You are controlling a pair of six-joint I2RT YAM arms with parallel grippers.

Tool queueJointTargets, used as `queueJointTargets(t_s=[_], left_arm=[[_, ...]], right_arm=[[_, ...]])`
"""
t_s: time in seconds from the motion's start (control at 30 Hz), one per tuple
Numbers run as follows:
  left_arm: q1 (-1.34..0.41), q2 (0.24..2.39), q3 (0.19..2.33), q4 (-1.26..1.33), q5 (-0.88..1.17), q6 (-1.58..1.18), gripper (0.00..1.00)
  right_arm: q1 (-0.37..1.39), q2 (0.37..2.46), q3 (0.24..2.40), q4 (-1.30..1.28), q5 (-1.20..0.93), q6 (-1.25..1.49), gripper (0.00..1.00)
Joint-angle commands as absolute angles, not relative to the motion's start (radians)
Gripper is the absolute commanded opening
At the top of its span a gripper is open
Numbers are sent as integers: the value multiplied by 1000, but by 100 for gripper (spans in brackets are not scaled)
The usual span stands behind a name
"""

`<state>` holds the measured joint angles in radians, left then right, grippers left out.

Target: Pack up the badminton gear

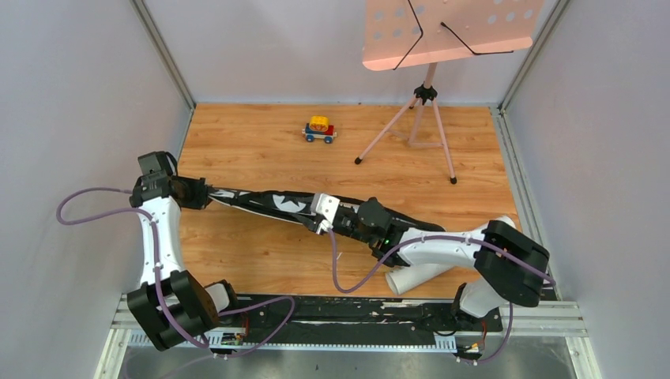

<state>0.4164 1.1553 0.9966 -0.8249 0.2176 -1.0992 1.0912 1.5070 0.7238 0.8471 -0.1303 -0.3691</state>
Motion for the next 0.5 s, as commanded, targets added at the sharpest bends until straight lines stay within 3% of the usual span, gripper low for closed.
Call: queueJointTargets(t_s=[0.0, 0.13, 0.27, 0.47], left_arm=[[415, 1118, 997, -856, 308, -1123, 0], [415, 1113, 982, -863, 325, -1148, 0], [416, 1122, 977, -873, 336, -1164, 0], [423, 1148, 983, -881, 348, -1165, 0]], right_arm=[[1102, 1575, 865, 856, -291, -376, 38], [1107, 1670, 981, 746, -355, -530, 38], [1126, 1769, 965, 888, -394, -752, 34], [1129, 1873, 1046, 884, -368, -831, 32]])
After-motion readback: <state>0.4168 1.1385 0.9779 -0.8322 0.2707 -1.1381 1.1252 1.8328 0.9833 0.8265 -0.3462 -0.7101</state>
